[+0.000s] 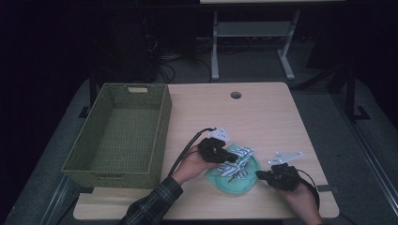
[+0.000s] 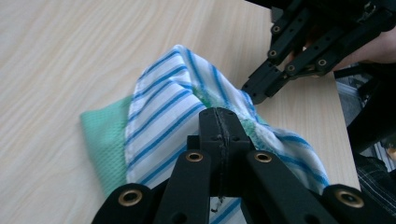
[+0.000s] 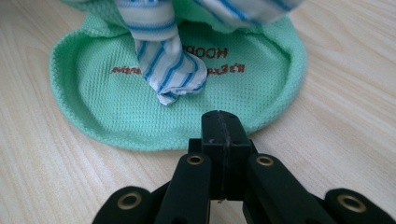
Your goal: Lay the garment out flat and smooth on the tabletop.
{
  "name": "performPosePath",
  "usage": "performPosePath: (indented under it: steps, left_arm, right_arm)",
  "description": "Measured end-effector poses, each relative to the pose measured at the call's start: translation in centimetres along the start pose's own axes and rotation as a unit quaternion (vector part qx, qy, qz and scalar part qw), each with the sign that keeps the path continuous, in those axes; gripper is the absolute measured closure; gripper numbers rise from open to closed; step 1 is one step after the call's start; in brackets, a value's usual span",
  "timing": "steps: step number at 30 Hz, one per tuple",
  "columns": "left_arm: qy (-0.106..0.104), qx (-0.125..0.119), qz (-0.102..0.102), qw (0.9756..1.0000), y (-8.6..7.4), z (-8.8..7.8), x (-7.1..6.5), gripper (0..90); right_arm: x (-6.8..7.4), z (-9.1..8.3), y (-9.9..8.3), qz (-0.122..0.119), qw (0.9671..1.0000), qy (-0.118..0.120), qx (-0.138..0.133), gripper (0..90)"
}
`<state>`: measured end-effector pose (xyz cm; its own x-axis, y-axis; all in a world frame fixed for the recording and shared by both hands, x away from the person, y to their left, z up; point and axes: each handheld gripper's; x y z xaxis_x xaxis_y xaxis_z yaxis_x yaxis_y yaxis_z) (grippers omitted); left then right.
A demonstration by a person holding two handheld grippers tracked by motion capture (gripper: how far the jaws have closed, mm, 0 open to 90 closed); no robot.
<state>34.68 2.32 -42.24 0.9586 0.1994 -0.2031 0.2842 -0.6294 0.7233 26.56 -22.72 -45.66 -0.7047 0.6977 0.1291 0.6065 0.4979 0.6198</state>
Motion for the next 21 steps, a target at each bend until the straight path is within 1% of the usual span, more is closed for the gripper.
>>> performPosePath:
  steps: [2, 3, 6, 7, 9, 10, 13, 16, 18, 21]
  left_arm:
    - [-0.002, 0.007, 0.003, 1.0000, 0.1, 0.4, -0.2, 89.4]
    - [-0.004, 0.009, 0.000, 1.0000, 0.1, 0.7, -0.4, 89.4]
    - [-0.007, 0.017, 0.006, 0.9998, 0.1, 1.4, -0.7, 89.4]
    - [-0.008, 0.019, 0.006, 0.9998, 0.1, 1.6, -0.7, 89.4]
    - [-0.009, 0.022, 0.009, 0.9997, 0.1, 1.7, -0.8, 89.4]
    - [-0.009, 0.028, 0.014, 0.9995, 0.1, 2.2, -1.0, 89.4]
    - [-0.013, 0.035, 0.015, 0.9992, -0.1, 3.0, -1.2, 89.4]
    - [-0.018, 0.043, 0.016, 0.9988, -0.2, 3.4, -1.3, 89.4]
    - [-0.019, 0.049, 0.022, 0.9984, -0.2, 3.7, -1.5, 89.4]
    - [-0.025, 0.055, 0.023, 0.9979, -0.3, 4.0, -1.7, 89.3]
  right_arm:
    - [0.0, -0.1, 0.0, 0.002, 1.0000, -0.001, -0.002, 89.5]
    - [0.0, -0.2, 0.0, 0.001, 1.0000, -0.003, -0.001, 89.5]
    - [-0.2, -0.3, 0.0, -0.003, 1.0000, -0.005, -0.005, 89.5]
    - [-0.2, -0.3, -0.1, 0.002, 1.0000, -0.005, -0.005, 89.5]
    - [-0.3, -0.4, -0.1, 0.003, 1.0000, -0.006, -0.005, 89.5]
    - [-0.3, -0.4, -0.1, -0.001, 0.9999, -0.007, -0.008, 89.5]
    - [-0.4, -0.6, -0.1, 0.007, 0.9999, -0.009, -0.011, 89.5]
    - [-0.6, -0.8, -0.1, 0.008, 0.9998, -0.012, -0.013, 89.5]
    - [-0.7, -1.0, -0.1, 0.008, 0.9998, -0.014, -0.015, 89.5]
    - [-1.0, -1.2, -0.2, 0.013, 0.9996, -0.016, -0.019, 89.5]
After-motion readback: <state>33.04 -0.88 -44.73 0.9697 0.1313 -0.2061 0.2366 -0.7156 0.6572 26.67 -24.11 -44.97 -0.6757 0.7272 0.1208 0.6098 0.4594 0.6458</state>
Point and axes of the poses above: each handheld gripper's, and its own axes: z roughly forward along the jaws, y roughly out of its top, x roughly to its left, and after that the axes turned 3 degrees about x, right-handed
